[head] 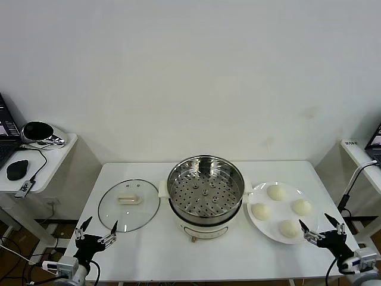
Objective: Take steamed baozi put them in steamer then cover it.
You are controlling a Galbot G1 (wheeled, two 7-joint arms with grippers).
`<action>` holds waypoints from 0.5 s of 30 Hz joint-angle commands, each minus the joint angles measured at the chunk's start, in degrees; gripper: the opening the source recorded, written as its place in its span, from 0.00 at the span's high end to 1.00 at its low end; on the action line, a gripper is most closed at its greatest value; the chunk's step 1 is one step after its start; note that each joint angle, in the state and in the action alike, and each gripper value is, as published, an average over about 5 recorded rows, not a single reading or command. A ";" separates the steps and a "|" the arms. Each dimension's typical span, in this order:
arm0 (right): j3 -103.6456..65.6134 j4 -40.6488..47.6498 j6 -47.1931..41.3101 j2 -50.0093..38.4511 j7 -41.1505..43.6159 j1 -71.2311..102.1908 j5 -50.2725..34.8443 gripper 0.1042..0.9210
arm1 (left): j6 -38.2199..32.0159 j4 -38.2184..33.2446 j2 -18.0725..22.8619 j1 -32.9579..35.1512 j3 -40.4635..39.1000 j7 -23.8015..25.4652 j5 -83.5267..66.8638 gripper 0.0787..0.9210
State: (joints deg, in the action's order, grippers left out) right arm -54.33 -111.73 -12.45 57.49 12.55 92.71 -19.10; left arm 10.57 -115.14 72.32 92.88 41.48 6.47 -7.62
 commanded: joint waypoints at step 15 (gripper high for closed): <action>7.48 6.53 -13.78 -18.42 33.51 -29.59 40.87 0.12 | 2.09 -5.51 2.77 2.17 0.20 -0.42 4.23 0.12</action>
State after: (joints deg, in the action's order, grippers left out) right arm -48.64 -106.34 -20.82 44.40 34.51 72.06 8.27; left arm 11.96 -119.06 74.58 94.87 41.81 6.26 -4.49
